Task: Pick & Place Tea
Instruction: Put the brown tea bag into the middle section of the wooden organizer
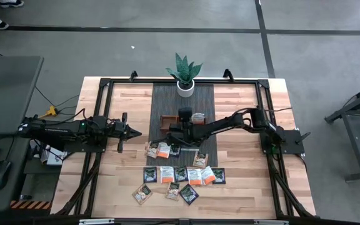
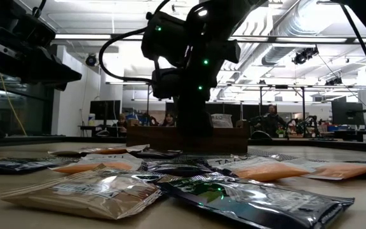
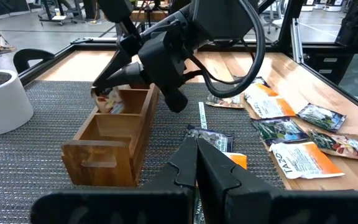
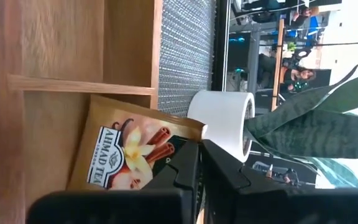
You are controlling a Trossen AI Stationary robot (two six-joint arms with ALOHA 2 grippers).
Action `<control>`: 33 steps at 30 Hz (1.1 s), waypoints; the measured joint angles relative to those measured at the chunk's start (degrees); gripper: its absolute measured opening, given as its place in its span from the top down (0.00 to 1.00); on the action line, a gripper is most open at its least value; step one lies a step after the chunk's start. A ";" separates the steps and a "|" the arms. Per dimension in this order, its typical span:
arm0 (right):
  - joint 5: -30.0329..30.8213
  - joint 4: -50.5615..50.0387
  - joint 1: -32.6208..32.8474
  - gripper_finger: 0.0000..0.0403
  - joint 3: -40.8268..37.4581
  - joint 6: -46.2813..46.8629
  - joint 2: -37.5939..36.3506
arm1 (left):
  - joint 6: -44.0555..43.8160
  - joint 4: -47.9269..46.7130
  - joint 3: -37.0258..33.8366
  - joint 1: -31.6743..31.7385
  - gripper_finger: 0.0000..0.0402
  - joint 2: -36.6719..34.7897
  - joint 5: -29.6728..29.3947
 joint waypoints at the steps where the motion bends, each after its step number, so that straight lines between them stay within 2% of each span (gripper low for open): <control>1: -0.01 0.17 0.01 0.95 0.00 -0.40 0.00 | 0.00 0.00 0.01 -0.02 1.00 -0.02 0.00; 7: -0.29 0.77 0.38 0.87 0.00 -1.15 0.00 | 0.00 -0.02 -0.01 0.00 1.00 -0.02 0.00; 15: -2.69 1.82 0.35 0.66 0.00 -1.05 0.00 | 0.00 0.00 0.00 -0.01 1.00 0.00 0.02; 20: -0.14 2.05 0.35 0.56 0.02 -0.95 0.00 | 0.00 0.00 -0.01 -0.02 1.00 -0.02 0.00; 33: 0.21 4.15 0.47 0.53 0.02 -1.78 -1.08 | 0.00 0.00 -0.01 -0.01 1.00 0.00 0.01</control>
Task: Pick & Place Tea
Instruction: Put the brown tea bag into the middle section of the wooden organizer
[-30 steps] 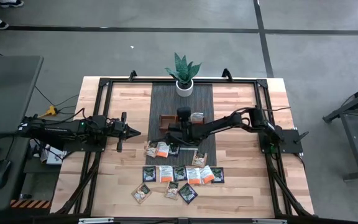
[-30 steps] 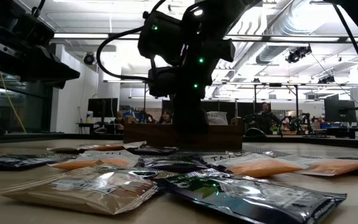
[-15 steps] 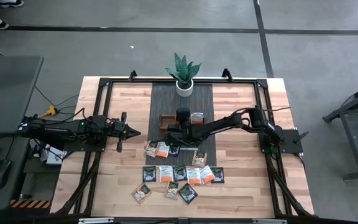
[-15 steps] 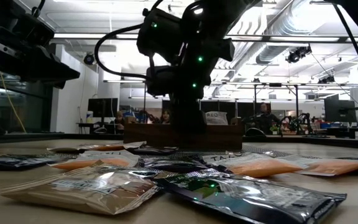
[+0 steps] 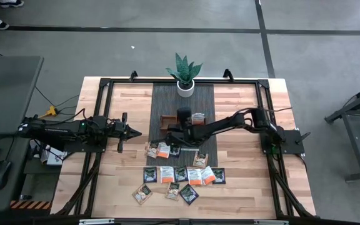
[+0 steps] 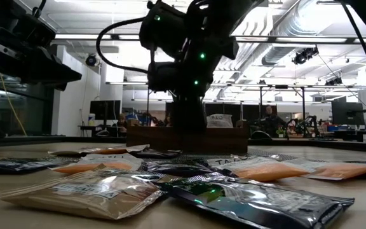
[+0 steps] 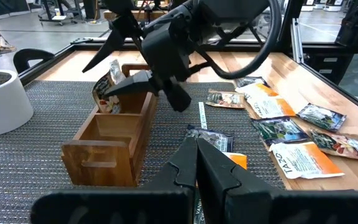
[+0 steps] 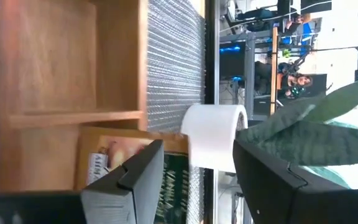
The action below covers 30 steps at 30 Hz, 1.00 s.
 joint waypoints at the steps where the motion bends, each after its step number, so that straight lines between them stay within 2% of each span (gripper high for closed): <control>1: 0.21 -0.65 0.12 0.53 0.00 0.63 -0.39 | 0.00 0.00 0.00 0.00 1.00 -0.02 -0.01; 5: 0.14 -6.37 1.35 0.53 0.00 6.93 -2.82 | 0.00 0.00 0.00 0.00 1.00 -0.02 0.01; 9: -4.41 -15.43 3.45 0.53 0.02 18.40 -5.58 | 0.00 0.00 0.02 -0.01 1.00 0.00 -0.01; 13: -14.25 -24.74 4.92 0.53 0.02 30.24 -8.40 | 0.00 0.00 0.00 0.01 1.00 -0.02 -0.01; 17: -25.18 -32.50 6.18 0.53 0.02 37.94 -10.21 | 0.00 0.00 0.00 -0.01 1.00 0.00 0.01; 24: -44.34 -36.27 8.01 0.53 0.02 41.28 -10.90 | 0.00 0.00 0.00 0.00 1.00 -0.02 0.01; 27: -49.71 -35.52 8.38 0.53 0.02 41.30 -10.89 | 0.00 0.00 0.00 0.01 1.00 -0.02 0.01; 30: -52.19 -35.49 8.54 0.53 -0.12 41.50 -10.89 | 0.00 0.00 0.01 -0.01 1.00 -0.02 0.01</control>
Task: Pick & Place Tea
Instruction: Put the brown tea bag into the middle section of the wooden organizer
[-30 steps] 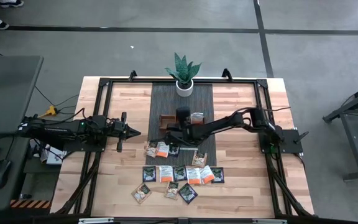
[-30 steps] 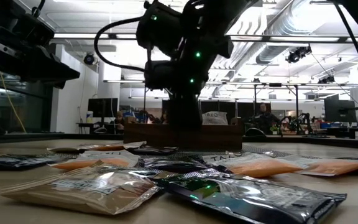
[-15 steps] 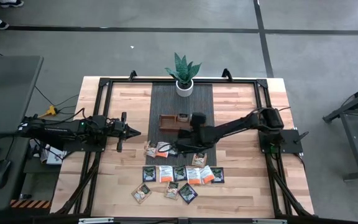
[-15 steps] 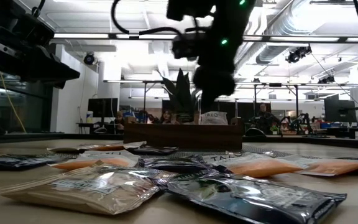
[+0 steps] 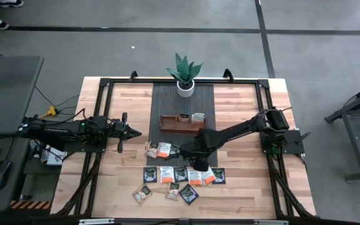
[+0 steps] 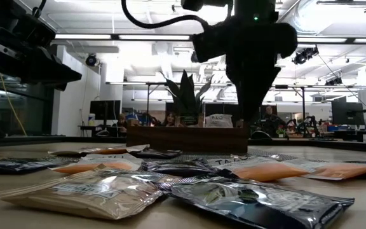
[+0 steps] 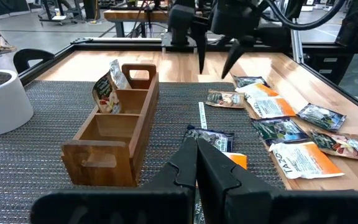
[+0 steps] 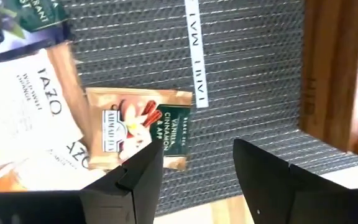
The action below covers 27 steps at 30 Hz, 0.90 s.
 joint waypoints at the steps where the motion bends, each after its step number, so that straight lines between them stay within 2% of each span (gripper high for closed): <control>1: -0.57 0.72 0.02 0.53 -0.66 0.02 -0.01 | 0.00 0.00 -0.01 0.02 1.00 0.00 0.00; 8: -5.04 7.76 -0.02 0.53 -8.54 2.74 -1.04 | 0.00 0.00 -0.01 0.02 1.00 0.00 0.00; 19: -2.65 11.47 -0.70 0.53 -13.54 5.59 -1.10 | 0.00 0.00 -0.01 0.02 1.00 0.02 -0.15; 27: -6.02 20.01 -1.30 0.53 -19.58 6.80 -1.78 | 0.00 0.00 -0.01 0.00 1.00 0.02 -0.18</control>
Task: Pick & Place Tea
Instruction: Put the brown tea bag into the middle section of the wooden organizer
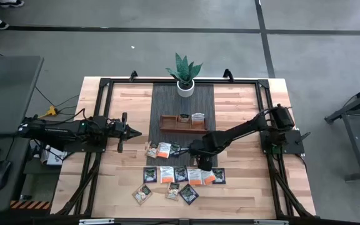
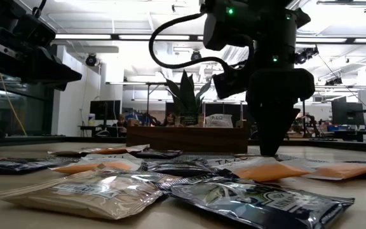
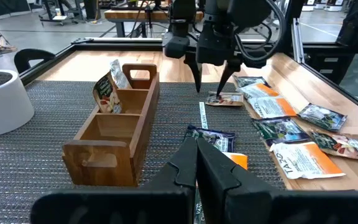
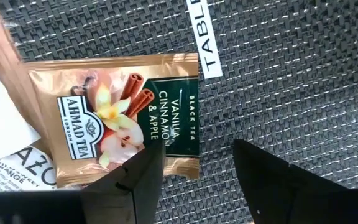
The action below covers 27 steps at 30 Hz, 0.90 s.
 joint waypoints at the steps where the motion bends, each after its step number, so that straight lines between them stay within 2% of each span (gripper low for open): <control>1: -0.17 0.43 -0.01 0.53 -0.40 0.42 -0.01 | 0.00 0.00 0.02 0.00 1.00 -0.02 0.00; 6: -0.77 1.41 -0.03 0.54 -1.37 1.88 -0.04 | 0.00 0.00 0.02 0.01 1.00 -0.01 -0.04; 11: -1.59 1.80 -0.03 0.60 -1.57 2.99 -0.04 | 0.00 0.00 0.00 0.00 1.00 0.00 -0.06; 19: -1.73 2.08 -0.01 0.74 -1.61 5.40 -0.04 | 0.00 0.00 0.02 0.01 1.00 -0.01 -0.09; 27: -1.63 2.39 0.01 0.93 -1.61 5.70 -0.04 | 0.00 0.00 0.00 0.01 1.00 -0.01 -0.09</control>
